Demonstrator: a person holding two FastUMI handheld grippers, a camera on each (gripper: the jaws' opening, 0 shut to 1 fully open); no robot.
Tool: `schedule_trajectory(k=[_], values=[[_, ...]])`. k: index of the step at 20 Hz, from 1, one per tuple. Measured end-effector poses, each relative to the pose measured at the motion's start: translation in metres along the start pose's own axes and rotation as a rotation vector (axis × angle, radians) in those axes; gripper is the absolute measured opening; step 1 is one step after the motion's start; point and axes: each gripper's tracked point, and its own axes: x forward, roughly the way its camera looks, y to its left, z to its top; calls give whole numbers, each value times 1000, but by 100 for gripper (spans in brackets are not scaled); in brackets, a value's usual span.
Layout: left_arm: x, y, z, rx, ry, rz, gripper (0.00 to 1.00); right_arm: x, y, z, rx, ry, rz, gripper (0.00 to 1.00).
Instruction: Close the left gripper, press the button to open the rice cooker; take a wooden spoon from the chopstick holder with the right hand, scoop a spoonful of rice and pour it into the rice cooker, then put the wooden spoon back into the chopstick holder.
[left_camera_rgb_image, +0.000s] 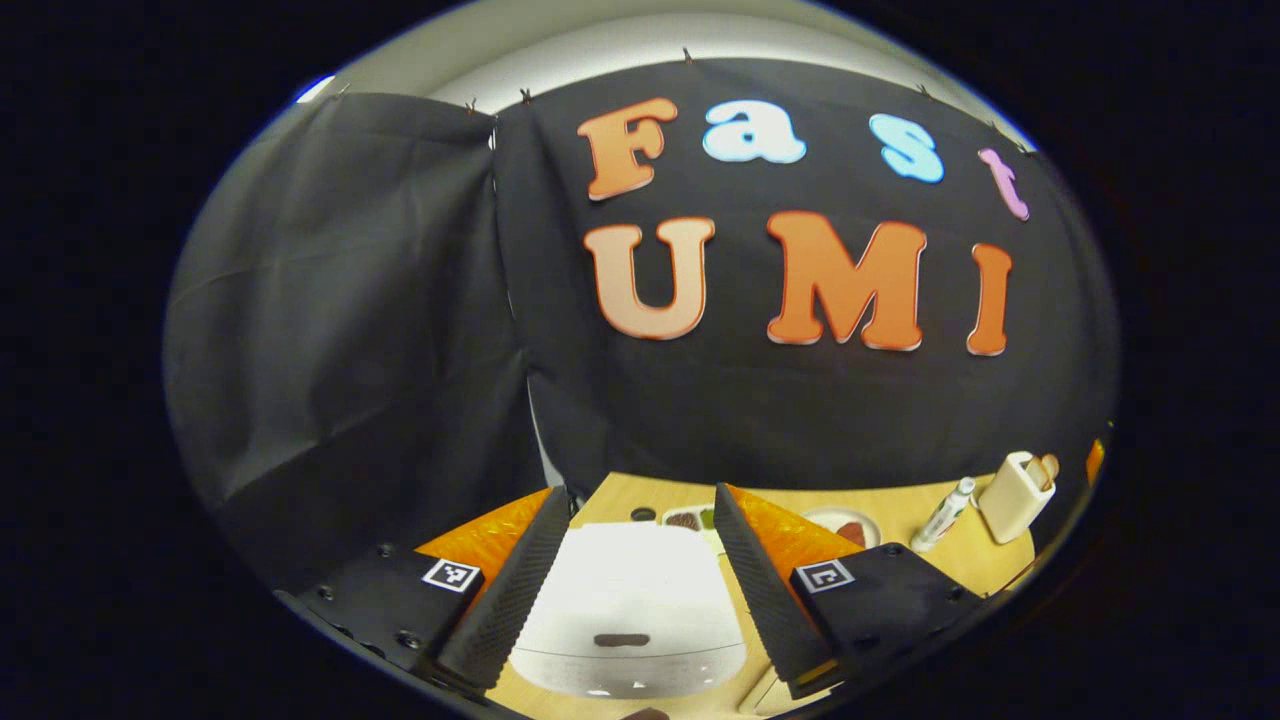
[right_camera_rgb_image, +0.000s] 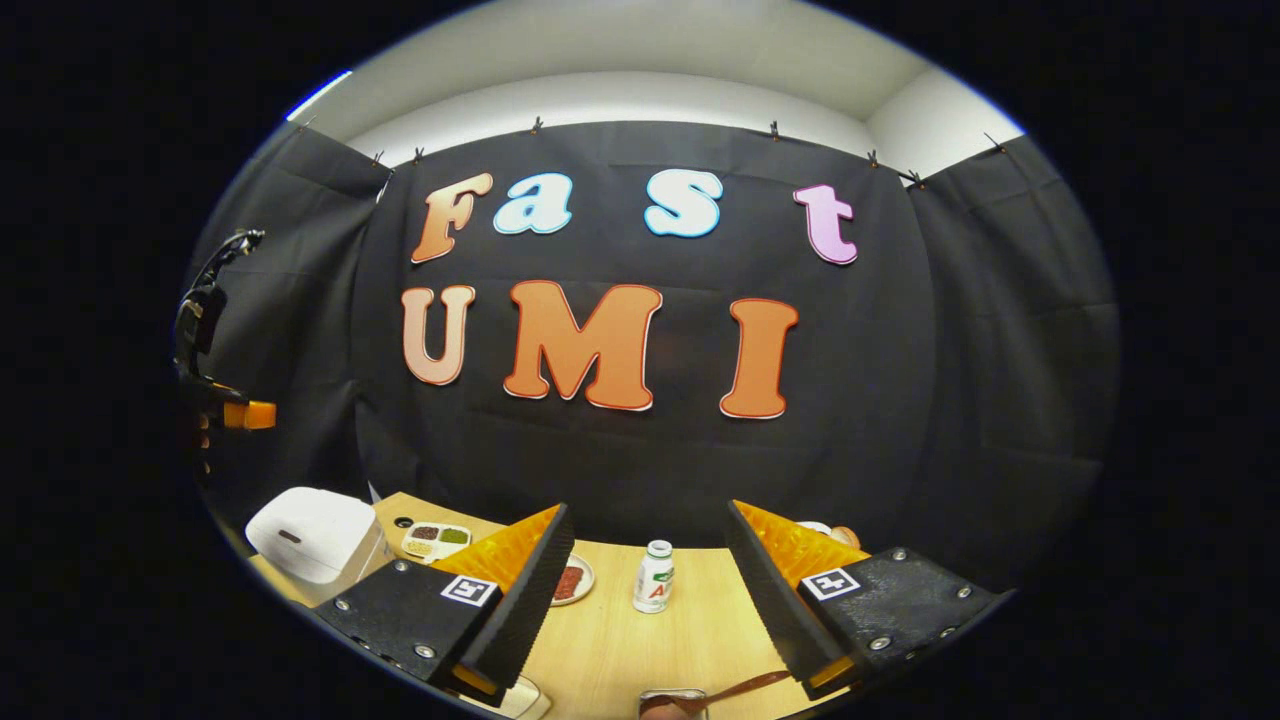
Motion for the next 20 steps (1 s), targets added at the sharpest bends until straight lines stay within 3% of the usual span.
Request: schedule_trajectory(k=[3,7,12,20], values=[[-25,-14,38,8,-168,-51,99,1,14,24,16,-58,23,95],[-55,-26,43,1,-281,-70,100,-5,25,28,40,-93,21,95],[-84,-51,28,69,-320,-101,100,-9,33,38,12,-140,30,95],[-105,-96,15,87,-348,-234,100,-18,28,41,34,-153,15,95]])
